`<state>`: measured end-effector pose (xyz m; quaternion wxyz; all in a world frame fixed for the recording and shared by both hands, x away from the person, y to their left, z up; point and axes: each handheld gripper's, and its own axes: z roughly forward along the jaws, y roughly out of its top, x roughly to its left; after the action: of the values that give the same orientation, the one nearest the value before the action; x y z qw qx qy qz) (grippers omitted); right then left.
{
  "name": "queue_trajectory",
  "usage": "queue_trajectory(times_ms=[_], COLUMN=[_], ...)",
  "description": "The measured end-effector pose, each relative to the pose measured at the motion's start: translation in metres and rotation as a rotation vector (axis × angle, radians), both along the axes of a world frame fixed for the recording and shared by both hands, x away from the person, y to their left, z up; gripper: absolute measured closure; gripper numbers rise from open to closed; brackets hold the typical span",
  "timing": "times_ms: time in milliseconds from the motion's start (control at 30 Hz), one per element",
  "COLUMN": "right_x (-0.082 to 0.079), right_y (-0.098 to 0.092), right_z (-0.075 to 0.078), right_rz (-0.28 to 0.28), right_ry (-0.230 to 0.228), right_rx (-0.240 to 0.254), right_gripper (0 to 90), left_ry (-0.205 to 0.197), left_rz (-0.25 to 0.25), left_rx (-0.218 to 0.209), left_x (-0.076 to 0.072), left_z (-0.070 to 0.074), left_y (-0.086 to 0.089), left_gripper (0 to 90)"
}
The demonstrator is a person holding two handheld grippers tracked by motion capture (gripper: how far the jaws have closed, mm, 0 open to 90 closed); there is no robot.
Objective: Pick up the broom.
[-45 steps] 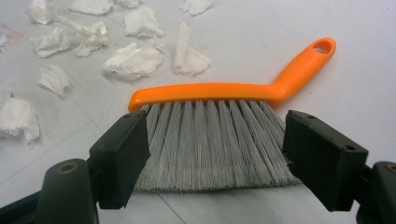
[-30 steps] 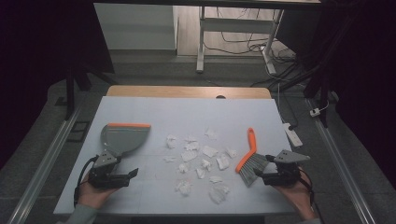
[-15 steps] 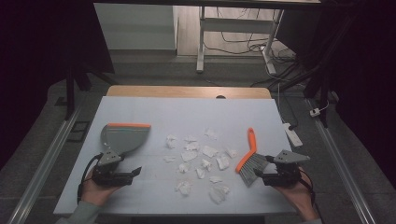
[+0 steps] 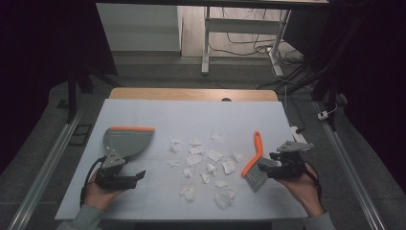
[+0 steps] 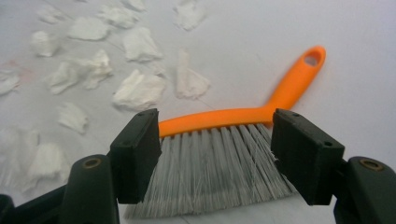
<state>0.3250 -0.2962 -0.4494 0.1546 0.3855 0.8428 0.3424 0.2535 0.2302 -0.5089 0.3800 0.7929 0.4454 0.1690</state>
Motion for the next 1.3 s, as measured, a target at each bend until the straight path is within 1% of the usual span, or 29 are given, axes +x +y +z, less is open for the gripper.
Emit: queue_trajectory(times_ms=[67, 100, 133, 167, 233, 267, 400, 433, 500, 533, 700, 833, 867, 900, 933, 1000, 1033, 1133, 1167, 1233, 1267, 1300], right_x=[0.009, 0.017, 0.021, 0.021, 0.03, 0.034, 0.05, 0.053, 0.059, 0.061, 0.072, 0.082, 0.084, 0.087, 0.087, 0.091, 0.092, 0.098, 0.098, 0.101, 0.102, 0.106], right_y=[0.006, 0.011, 0.014, 0.014, 0.019, 0.022, 0.033, 0.035, 0.038, 0.039, 0.045, 0.045, 0.044, 0.044, 0.044, 0.043, 0.042, 0.039, 0.039, 0.039, 0.039, 0.04], right_z=[0.001, 0.002, 0.004, 0.004, 0.006, 0.008, 0.013, 0.013, 0.014, 0.014, 0.014, 0.007, 0.004, -0.001, -0.001, -0.005, -0.007, -0.014, -0.014, -0.019, -0.02, -0.025], right_rz=[-0.001, -0.009, -0.013, -0.013, -0.024, -0.034, -0.081, -0.097, -0.108, -0.117, -0.168, -0.221, -0.232, -0.252, -0.252, -0.281, -0.295, -0.332, -0.332, -0.351, -0.355, -0.375], right_ry=[0.029, 0.059, 0.07, 0.07, 0.094, 0.102, 0.143, 0.161, 0.193, 0.208, 0.259, 0.315, 0.327, 0.347, 0.347, 0.363, 0.367, 0.401, 0.401, 0.419, 0.42, 0.43], right_rx=[-0.031, -0.052, -0.062, -0.062, -0.082, -0.09, -0.136, -0.144, -0.136, -0.139, -0.169, -0.201, -0.216, -0.244, -0.244, -0.266, -0.269, -0.272, -0.272, -0.283, -0.29, -0.297], right_gripper=[32.8, 32.5, 32.5, 32.5, 32.2, 32.2, 32.2, 32.2, 32.5, 32.5, 32.5, 32.5, 32.5, 32.5, 32.5, 32.4, 32.4, 33.0, 33.0, 33.4, 34.1, 35.4], left_ry=[0.001, 0.001, 0.001, 0.0, -0.003, -0.006, -0.005, -0.003, -0.003, -0.004, -0.005, -0.001, -0.001, -0.001, -0.002, -0.002, -0.001, 0.001, 0.001, 0.002, 0.002, 0.002], left_rz=[-0.007, -0.007, -0.009, -0.011, -0.013, -0.013, -0.007, -0.008, -0.007, -0.008, -0.012, -0.014, -0.013, -0.013, -0.013, -0.012, -0.012, -0.017, -0.018, -0.021, -0.021, -0.021], left_rx=[0.004, 0.007, 0.01, 0.009, 0.014, 0.019, 0.012, 0.012, 0.01, 0.009, 0.005, 0.01, 0.011, 0.011, 0.009, 0.008, 0.008, 0.01, 0.012, 0.014, 0.014, 0.014], left_x=[0.0, 0.0, 0.0, -0.001, -0.002, -0.002, -0.002, -0.002, -0.002, -0.003, -0.003, -0.003, -0.003, -0.003, -0.003, -0.003, -0.003, -0.003, -0.003, -0.003, -0.003, -0.003], left_z=[0.0, -0.001, -0.001, -0.001, -0.001, -0.001, -0.002, -0.002, -0.002, -0.002, -0.002, -0.003, -0.003, -0.003, -0.003, -0.003, -0.003, -0.004, -0.004, -0.004, -0.004, -0.004], left_y=[-0.002, -0.002, -0.003, -0.003, -0.004, -0.004, -0.003, -0.003, -0.002, -0.002, -0.002, -0.003, -0.003, -0.003, -0.002, -0.002, -0.002, -0.003, -0.003, -0.004, -0.004, -0.004], left_gripper=[18.3, 18.4, 18.4, 18.4, 18.5, 18.6, 18.7, 18.7, 18.7, 18.7, 18.8, 18.8, 18.8, 18.8, 18.8, 18.8, 18.8, 18.8, 18.8, 18.8, 18.8, 18.8])
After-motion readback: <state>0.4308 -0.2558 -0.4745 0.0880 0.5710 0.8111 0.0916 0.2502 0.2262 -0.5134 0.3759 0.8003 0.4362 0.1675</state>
